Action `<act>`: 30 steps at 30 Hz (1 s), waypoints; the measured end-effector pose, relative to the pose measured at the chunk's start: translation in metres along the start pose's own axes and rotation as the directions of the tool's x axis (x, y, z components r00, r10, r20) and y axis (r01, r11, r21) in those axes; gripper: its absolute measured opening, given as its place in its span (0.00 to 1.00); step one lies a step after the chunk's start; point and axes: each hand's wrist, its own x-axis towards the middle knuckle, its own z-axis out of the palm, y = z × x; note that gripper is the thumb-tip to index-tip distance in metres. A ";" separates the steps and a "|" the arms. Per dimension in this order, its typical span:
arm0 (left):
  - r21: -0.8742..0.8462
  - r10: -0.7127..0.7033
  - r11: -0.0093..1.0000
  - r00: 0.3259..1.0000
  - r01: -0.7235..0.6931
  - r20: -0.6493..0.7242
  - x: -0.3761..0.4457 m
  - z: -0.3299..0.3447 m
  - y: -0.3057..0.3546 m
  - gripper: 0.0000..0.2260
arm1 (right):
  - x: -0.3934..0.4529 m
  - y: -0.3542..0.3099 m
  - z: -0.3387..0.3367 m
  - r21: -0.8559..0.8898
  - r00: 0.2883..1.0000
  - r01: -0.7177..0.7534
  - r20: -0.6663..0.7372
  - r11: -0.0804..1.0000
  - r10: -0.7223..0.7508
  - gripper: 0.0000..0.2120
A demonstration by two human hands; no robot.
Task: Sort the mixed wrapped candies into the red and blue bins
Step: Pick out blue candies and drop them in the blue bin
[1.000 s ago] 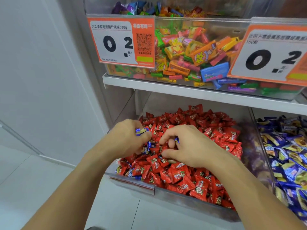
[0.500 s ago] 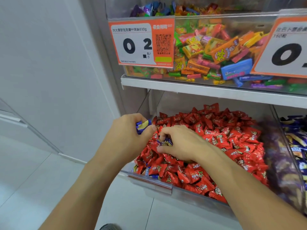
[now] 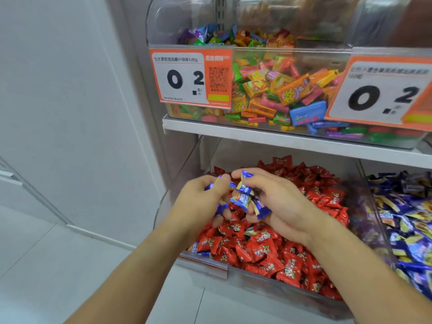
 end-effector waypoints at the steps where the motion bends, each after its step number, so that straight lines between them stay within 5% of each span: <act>1: -0.083 -0.018 0.996 0.998 0.024 0.061 -0.002 0.011 0.000 0.17 | -0.006 -0.001 -0.001 0.028 1.000 -0.018 0.002 0.999 0.018 0.12; 7: -0.156 -0.053 0.984 0.981 0.082 0.186 -0.018 0.071 0.025 0.17 | -0.063 -0.023 -0.051 -0.072 0.980 0.026 -0.197 0.997 -0.040 0.14; 11: 0.049 0.125 0.990 0.979 -0.134 0.163 -0.023 0.130 0.046 0.19 | -0.110 -0.039 -0.097 -0.328 0.930 0.058 -0.326 0.943 -0.171 0.12; 14: 0.307 0.340 0.862 0.909 -0.404 0.243 -0.021 0.177 0.052 0.20 | -0.129 -0.041 -0.138 -0.401 0.851 -0.007 -0.483 0.916 -0.205 0.12; 18: 0.519 0.361 0.647 0.825 -0.558 0.435 -0.020 0.219 0.061 0.16 | -0.139 -0.034 -0.180 -0.541 0.752 -0.102 -0.591 0.835 -0.291 0.25; 22: 0.543 0.347 0.487 0.722 -0.684 0.599 -0.023 0.225 0.063 0.26 | -0.150 -0.037 -0.194 -0.601 0.708 -0.047 -0.583 0.798 -0.397 0.14; 26: 0.596 0.466 0.388 0.708 -0.703 0.531 -0.025 0.195 0.039 0.20 | -0.147 -0.029 -0.194 -0.828 0.810 -0.091 -0.385 0.553 -0.443 0.18; 30: 0.683 0.437 0.357 0.760 -0.637 0.481 -0.028 0.141 0.006 0.23 | -0.125 -0.003 -0.195 -0.971 0.955 -0.106 -0.160 0.214 -0.249 0.22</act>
